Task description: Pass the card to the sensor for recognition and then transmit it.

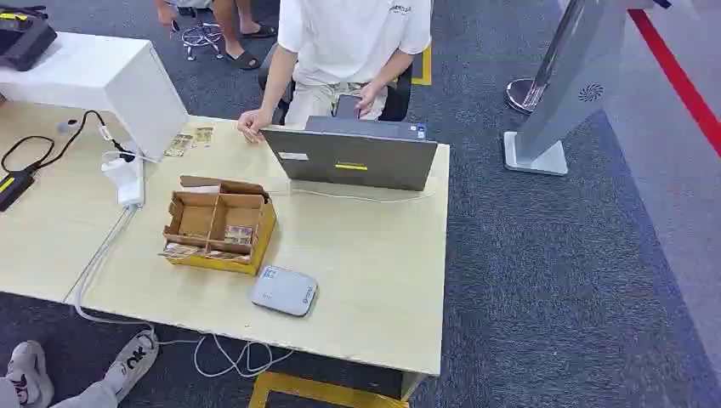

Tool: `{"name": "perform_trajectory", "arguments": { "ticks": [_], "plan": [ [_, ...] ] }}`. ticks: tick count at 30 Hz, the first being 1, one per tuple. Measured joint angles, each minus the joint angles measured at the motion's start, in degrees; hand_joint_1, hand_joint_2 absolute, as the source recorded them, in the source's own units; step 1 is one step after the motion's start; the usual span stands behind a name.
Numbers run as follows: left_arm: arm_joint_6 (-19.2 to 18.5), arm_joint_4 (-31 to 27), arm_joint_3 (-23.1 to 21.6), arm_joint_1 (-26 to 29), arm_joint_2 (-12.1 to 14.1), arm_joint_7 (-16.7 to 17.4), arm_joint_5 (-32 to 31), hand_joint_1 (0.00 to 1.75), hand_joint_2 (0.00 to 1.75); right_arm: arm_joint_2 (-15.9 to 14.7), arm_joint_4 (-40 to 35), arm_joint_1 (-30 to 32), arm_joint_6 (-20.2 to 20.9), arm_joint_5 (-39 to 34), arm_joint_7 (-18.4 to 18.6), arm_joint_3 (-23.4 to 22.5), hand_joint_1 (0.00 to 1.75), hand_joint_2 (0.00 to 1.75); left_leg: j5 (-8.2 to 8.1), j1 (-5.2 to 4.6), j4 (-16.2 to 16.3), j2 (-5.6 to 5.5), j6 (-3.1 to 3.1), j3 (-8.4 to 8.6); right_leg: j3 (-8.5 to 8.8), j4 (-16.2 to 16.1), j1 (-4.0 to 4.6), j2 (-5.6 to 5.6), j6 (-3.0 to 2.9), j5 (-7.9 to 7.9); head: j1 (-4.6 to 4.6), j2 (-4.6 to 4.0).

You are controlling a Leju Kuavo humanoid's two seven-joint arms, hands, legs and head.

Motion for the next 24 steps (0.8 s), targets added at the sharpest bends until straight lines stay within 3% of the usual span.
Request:
{"name": "perform_trajectory", "arguments": {
  "ticks": [9,10,17,24],
  "plan": [
    [-4.89,-16.13,6.7,-0.01,-2.38,5.07,1.84,0.0,1.75,0.0,0.35,-0.45,0.0,1.75,-0.11,-2.01,0.0,0.0,0.0,0.02,0.0,0.0,0.0,0.0,0.0,0.0,0.01,0.0,0.0,0.0,0.0,0.0],
    [-5.33,-18.54,6.81,0.05,-2.6,5.4,2.1,0.0,1.75,0.0,0.37,-0.52,0.0,2.05,-0.15,-2.19,0.0,1.75,0.0,0.02,0.0,0.0,0.0,0.0,0.0,0.0,0.02,0.0,0.0,0.0,-0.02,0.0],
    [-6.23,-33.49,5.64,0.23,-3.93,4.94,0.66,0.0,1.75,0.0,0.74,-0.9,0.0,3.71,-0.15,-3.17,0.0,1.75,0.01,0.17,0.0,0.0,-0.01,0.0,0.0,0.01,0.04,0.0,0.0,0.0,0.0,0.0],
    [-4.68,-47.87,0.7,0.79,-4.37,2.19,-3.12,0.0,1.75,0.0,0.89,-1.17,0.0,5.51,0.0,-3.6,0.0,1.75,0.01,0.18,0.0,0.01,-0.01,0.0,-0.01,0.01,0.05,0.01,-0.01,0.01,0.0,0.0]
  ]
}}
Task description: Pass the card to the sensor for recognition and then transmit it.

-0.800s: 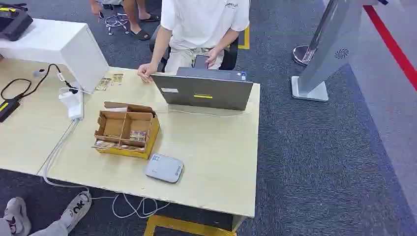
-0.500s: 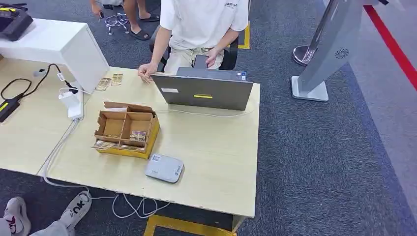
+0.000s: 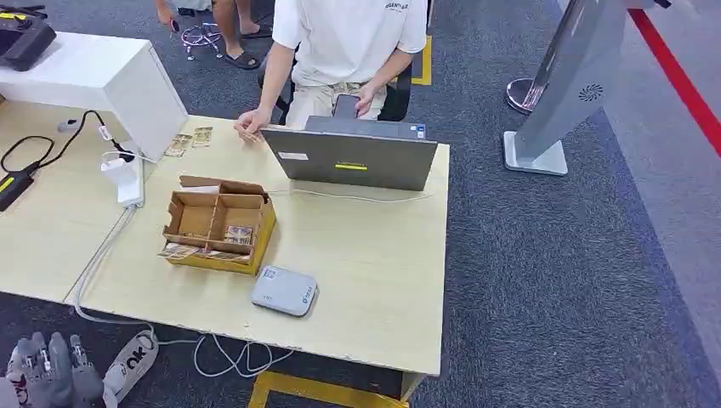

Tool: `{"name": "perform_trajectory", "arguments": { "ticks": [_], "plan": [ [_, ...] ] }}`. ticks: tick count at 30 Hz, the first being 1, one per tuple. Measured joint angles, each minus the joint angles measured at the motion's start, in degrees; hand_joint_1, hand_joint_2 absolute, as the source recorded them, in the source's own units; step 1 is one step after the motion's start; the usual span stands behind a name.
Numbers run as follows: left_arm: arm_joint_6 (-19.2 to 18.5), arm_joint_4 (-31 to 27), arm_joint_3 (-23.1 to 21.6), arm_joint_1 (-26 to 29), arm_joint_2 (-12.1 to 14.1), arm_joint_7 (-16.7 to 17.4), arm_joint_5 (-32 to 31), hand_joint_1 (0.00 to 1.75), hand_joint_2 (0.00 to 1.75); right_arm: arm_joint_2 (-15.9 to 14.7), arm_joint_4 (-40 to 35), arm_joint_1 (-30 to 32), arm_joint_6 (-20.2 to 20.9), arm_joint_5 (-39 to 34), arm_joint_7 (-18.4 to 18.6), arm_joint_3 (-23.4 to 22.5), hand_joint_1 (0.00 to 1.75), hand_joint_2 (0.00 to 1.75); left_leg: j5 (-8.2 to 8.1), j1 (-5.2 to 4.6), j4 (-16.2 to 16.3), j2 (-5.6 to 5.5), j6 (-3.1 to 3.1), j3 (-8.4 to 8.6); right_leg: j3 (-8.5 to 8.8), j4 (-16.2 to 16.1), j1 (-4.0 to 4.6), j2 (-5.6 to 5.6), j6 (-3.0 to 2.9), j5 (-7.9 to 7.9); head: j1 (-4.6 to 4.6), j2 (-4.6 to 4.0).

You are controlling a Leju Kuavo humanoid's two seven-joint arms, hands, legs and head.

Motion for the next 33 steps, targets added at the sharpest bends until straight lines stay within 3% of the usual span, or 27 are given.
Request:
{"name": "perform_trajectory", "arguments": {
  "ticks": [6,13,33],
  "plan": [
    [2.9,-8.27,-6.73,-0.91,0.41,-2.1,-6.84,0.0,1.75,0.33,0.33,-0.49,0.0,1.42,0.28,-0.11,0.0,1.75,0.02,0.01,0.0,0.02,0.0,0.01,0.0,0.0,0.01,0.01,-0.02,0.02,0.0,0.0],
    [8.09,-11.33,-12.2,-2.51,2.62,-1.53,-18.24,0.0,1.75,0.46,0.42,-0.72,0.0,2.56,0.96,-0.11,0.0,1.75,0.02,0.05,0.0,0.08,0.0,0.0,-0.02,0.01,0.05,0.05,-0.06,0.05,0.0,0.0],
    [19.28,-11.16,-27.92,-11.46,12.31,10.3,-56.01,0.0,1.75,0.81,0.44,-1.96,-0.02,5.6,2.58,-0.02,0.0,1.75,0.03,0.07,0.01,0.14,0.0,0.0,-0.06,0.03,0.06,0.12,-0.08,0.06,0.0,0.0]
  ]
}}
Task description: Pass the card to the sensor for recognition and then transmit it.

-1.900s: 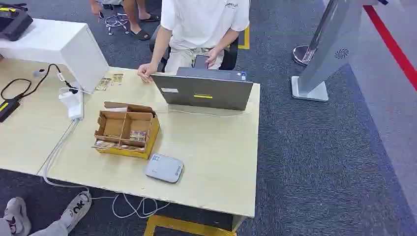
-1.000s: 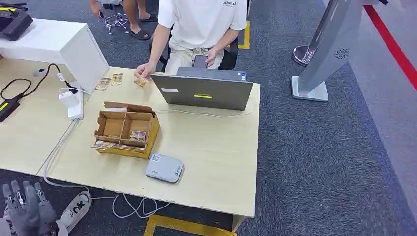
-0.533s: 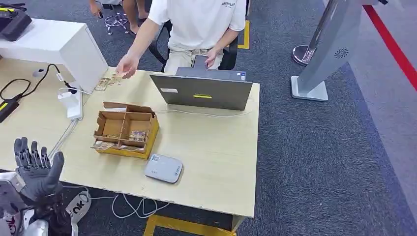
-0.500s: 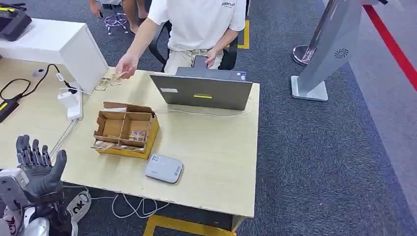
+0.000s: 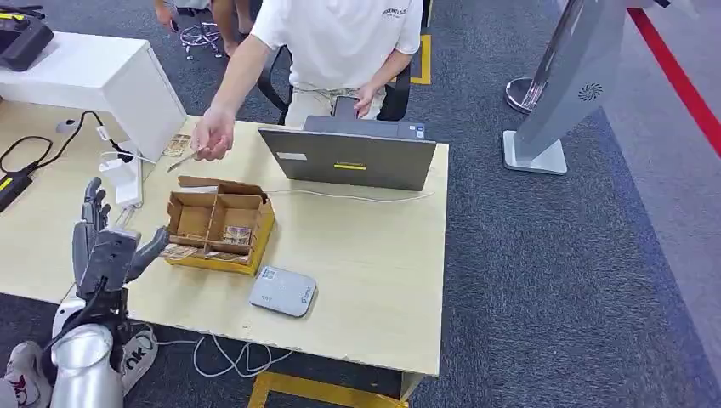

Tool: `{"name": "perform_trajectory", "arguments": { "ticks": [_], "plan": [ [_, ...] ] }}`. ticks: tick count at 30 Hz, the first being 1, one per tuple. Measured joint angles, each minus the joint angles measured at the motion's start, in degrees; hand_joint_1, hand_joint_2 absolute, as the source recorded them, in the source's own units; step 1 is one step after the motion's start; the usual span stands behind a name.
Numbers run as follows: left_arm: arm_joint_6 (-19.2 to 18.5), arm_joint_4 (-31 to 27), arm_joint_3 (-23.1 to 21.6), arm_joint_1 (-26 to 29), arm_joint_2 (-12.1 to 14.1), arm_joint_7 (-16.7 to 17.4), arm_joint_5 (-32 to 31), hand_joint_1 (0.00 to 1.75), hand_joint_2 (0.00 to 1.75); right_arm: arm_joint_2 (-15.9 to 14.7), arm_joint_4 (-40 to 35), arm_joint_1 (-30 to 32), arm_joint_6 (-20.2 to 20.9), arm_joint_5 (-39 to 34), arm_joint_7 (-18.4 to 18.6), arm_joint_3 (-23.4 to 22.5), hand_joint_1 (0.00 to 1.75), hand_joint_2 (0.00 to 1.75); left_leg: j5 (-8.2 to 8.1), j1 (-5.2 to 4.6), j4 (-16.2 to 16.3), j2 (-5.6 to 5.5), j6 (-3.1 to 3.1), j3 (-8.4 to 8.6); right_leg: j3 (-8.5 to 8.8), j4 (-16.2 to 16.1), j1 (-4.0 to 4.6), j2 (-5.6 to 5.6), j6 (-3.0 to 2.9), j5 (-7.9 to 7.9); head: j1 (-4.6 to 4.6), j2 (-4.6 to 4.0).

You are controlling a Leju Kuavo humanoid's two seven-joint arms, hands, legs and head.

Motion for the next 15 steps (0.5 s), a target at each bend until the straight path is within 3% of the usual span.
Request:
{"name": "perform_trajectory", "arguments": {
  "ticks": [11,15],
  "plan": [
    [5.57,3.01,-7.97,-5.43,4.56,6.99,-20.42,0.0,1.75,0.24,0.0,-0.78,-0.02,2.45,1.46,1.07,0.0,1.75,0.0,0.01,0.0,0.06,0.0,0.0,-0.03,0.01,0.01,0.08,-0.05,0.03,0.02,0.0],
    [7.74,4.24,-10.58,-7.17,6.1,9.46,-27.65,0.0,1.75,0.59,0.02,-0.88,-2.54,3.63,1.99,1.95,0.0,1.75,0.0,0.01,0.0,0.08,0.0,0.0,-0.04,0.02,0.01,0.1,-0.05,0.03,0.02,0.0]
  ]
}}
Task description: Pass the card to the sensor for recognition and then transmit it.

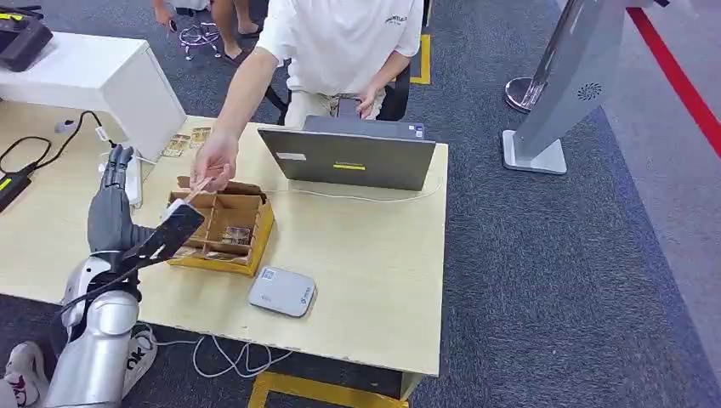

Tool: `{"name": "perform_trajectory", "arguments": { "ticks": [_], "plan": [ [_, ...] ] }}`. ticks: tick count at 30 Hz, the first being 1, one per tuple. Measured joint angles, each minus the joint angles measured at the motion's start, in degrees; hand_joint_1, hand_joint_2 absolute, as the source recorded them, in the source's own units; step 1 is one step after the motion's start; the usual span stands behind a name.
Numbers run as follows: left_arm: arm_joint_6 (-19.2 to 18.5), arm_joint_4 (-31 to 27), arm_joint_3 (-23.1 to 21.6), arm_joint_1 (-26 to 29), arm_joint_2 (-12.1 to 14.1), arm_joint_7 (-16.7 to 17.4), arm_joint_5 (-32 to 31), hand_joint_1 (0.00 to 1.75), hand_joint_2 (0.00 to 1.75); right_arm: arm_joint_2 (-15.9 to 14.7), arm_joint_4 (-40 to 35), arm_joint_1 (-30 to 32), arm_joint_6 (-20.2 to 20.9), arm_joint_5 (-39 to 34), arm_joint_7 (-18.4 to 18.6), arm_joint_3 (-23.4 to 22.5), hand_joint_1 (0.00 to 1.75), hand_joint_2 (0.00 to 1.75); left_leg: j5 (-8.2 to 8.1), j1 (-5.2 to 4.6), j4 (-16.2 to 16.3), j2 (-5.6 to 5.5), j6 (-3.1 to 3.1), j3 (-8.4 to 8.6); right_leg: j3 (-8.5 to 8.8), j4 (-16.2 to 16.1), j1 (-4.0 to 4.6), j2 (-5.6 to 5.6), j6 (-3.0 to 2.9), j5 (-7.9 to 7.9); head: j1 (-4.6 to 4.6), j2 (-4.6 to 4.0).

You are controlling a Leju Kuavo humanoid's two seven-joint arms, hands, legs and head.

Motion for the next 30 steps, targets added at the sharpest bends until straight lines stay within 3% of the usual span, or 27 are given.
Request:
{"name": "perform_trajectory", "arguments": {
  "ticks": [3,4,22,30],
  "plan": [
    [1.75,1.01,-2.19,-1.51,1.09,1.9,-5.72,0.0,1.75,0.37,0.02,-0.1,-2.07,0.85,0.63,0.61,0.0,1.75,0.0,0.0,0.0,0.0,0.0,0.0,0.0,0.01,0.0,0.0,0.0,0.0,0.0,0.0],
    [2.34,1.4,-2.88,-2.04,1.46,2.47,-7.52,1.75,1.75,0.42,0.04,-0.12,-2.66,1.2,0.7,0.79,0.0,1.75,0.0,0.0,0.0,0.0,0.0,0.0,0.0,0.01,0.0,0.0,0.0,0.0,-0.02,0.0],
    [8.94,6.53,-14.71,-8.84,5.64,11.3,-36.72,1.75,1.75,1.11,0.26,-0.61,-6.58,6.36,3.24,4.2,0.0,1.75,0.02,0.0,0.02,0.02,-0.02,-0.01,0.0,0.03,0.0,0.01,0.0,0.01,-0.02,0.0],
    [9.31,8.3,-18.07,-9.68,4.5,13.42,-39.25,1.75,1.75,1.44,0.33,-0.58,-8.28,6.88,3.69,4.83,0.0,1.75,0.02,0.0,0.03,0.03,-0.02,-0.01,-0.02,0.04,0.0,0.03,0.0,0.02,-0.02,0.0]
  ]
}}
